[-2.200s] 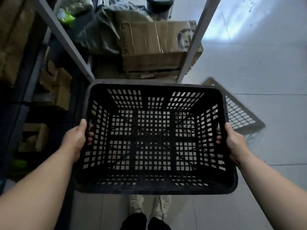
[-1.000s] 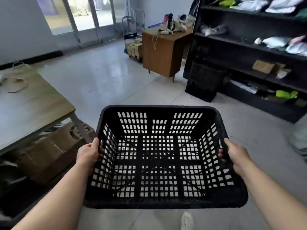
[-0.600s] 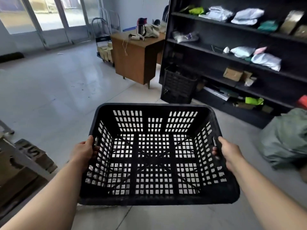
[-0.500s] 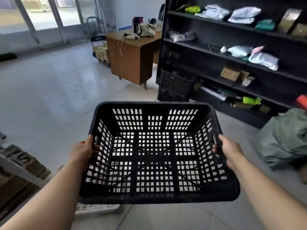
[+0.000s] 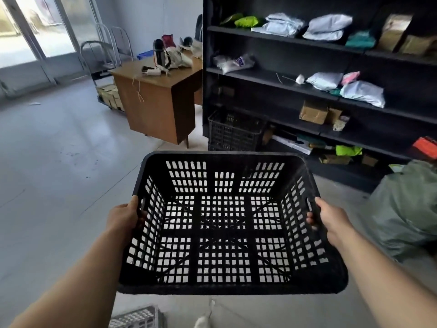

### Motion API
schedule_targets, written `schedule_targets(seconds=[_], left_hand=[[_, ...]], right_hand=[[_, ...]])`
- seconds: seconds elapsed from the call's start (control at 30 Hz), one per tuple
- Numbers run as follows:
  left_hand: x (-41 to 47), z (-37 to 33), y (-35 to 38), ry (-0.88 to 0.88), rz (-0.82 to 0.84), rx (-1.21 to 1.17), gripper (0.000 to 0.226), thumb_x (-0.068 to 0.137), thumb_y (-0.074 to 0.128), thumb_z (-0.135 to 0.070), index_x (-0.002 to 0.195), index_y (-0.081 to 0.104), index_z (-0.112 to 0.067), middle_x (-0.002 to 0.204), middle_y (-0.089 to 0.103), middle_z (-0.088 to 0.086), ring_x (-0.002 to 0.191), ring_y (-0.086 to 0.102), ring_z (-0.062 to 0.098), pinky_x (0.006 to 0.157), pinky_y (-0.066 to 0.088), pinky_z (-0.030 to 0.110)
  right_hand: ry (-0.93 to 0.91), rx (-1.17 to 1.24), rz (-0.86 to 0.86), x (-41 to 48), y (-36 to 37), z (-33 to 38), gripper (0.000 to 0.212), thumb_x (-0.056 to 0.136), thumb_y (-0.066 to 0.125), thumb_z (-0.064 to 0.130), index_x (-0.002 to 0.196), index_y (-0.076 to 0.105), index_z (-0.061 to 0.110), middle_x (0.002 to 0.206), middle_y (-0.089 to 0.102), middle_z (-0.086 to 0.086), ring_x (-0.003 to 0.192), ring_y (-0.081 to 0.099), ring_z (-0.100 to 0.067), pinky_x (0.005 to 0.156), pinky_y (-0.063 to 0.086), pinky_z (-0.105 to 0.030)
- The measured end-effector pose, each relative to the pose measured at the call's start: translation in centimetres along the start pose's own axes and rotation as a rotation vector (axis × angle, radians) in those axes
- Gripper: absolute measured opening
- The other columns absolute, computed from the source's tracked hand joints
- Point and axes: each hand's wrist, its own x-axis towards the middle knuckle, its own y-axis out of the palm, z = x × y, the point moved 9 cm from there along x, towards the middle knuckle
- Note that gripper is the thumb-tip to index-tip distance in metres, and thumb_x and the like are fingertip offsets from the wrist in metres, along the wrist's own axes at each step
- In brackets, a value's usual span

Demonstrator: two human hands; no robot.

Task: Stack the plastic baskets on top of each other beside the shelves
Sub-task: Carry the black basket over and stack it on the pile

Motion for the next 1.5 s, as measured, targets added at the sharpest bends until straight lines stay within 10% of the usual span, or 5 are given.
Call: schedule_targets(seconds=[1.5], left_hand=[[65.5, -42.6, 47.0, 0.093, 0.187, 0.207, 0.038, 0.096, 0.045, -0.034, 0.081, 0.061, -0.003, 0.056, 0.068, 0.010, 0.057, 0.059, 0.026, 0.056, 0.047, 0.031]], right_hand=[[0.144, 0.137, -0.262, 58.4, 34.1, 35.9, 0.026, 0.096, 0.049, 0.032, 0.104, 0.057, 0.009, 0.067, 0.057, -0.010, 0.053, 0.051, -0.020, 0.051, 0.035, -0.032]])
